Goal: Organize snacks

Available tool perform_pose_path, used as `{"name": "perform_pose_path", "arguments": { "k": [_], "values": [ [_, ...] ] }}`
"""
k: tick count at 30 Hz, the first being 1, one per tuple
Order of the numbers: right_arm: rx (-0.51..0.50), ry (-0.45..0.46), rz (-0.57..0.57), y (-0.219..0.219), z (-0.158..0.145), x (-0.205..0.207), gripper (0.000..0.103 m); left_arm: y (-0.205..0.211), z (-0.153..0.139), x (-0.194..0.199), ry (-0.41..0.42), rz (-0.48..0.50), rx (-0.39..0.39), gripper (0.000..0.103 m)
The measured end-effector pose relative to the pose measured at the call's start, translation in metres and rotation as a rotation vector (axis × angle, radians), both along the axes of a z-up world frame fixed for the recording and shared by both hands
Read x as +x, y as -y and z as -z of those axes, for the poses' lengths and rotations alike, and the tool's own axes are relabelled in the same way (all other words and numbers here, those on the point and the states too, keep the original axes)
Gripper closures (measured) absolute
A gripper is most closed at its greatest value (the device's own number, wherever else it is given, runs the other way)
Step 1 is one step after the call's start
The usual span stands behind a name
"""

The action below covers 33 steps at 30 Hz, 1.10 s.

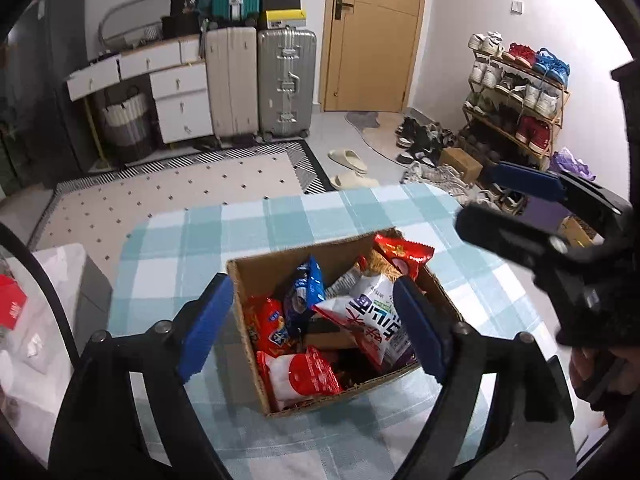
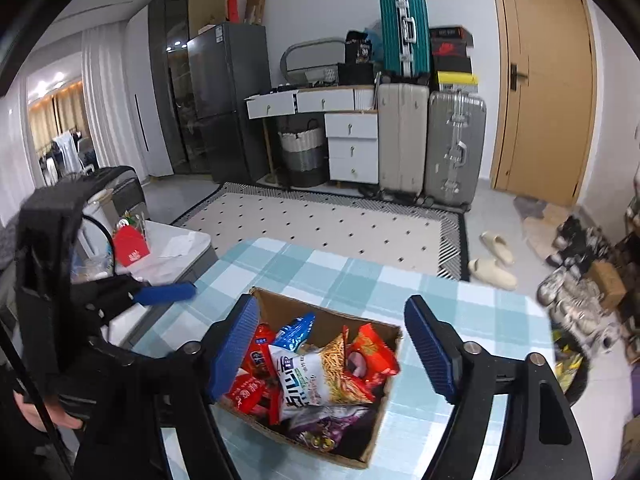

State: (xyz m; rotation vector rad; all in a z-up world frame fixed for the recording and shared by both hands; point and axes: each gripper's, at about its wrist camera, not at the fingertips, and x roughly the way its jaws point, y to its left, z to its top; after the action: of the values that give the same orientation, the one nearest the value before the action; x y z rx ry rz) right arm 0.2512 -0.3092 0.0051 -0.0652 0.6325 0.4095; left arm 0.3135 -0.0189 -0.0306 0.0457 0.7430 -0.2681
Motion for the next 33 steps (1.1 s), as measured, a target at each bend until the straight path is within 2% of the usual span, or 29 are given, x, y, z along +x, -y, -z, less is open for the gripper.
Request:
{"name": "perform_pose_path", "arguments": {
  "k": [6,8,10,12,15,21,23,25,29,33],
  "values": [
    [0.015,0.042,-0.006,0.007,-0.021,-0.028,0.018,-0.002,-0.03,-0.03,0.06,-0.026,0.017,0.022],
    [0.017,0.063,0.0,0.011,-0.028,-0.04,0.017,-0.003,-0.04,-0.045,0.098,-0.065,0.051,0.022],
    [0.022,0.083,0.009,0.016,-0.035,-0.049,0.014,-0.005,-0.048,-0.057,0.114,-0.092,0.073,0.022],
    [0.034,0.107,0.021,0.023,-0.04,-0.062,0.006,-0.007,-0.054,-0.071,0.136,-0.092,0.071,0.021],
    [0.061,0.147,0.03,0.034,-0.047,-0.082,0.006,-0.011,-0.061,-0.093,0.183,-0.117,0.084,0.018],
    [0.122,0.203,0.036,0.06,-0.046,-0.124,0.004,-0.021,-0.072,-0.139,0.218,-0.119,0.055,0.016],
    [0.135,0.224,0.041,0.068,-0.045,-0.138,0.002,-0.027,-0.078,-0.153,0.24,-0.132,0.032,0.01],
    [0.139,0.253,0.046,0.075,-0.043,-0.154,0.001,-0.031,-0.079,-0.167,0.269,-0.148,0.026,0.0],
    [0.145,0.288,0.054,0.086,-0.033,-0.181,0.001,-0.036,-0.071,-0.195,0.347,-0.183,0.066,0.0],
    [0.16,0.287,0.061,0.093,-0.012,-0.2,0.001,-0.047,-0.048,-0.22,0.411,-0.225,0.045,0.0]
  ]
}}
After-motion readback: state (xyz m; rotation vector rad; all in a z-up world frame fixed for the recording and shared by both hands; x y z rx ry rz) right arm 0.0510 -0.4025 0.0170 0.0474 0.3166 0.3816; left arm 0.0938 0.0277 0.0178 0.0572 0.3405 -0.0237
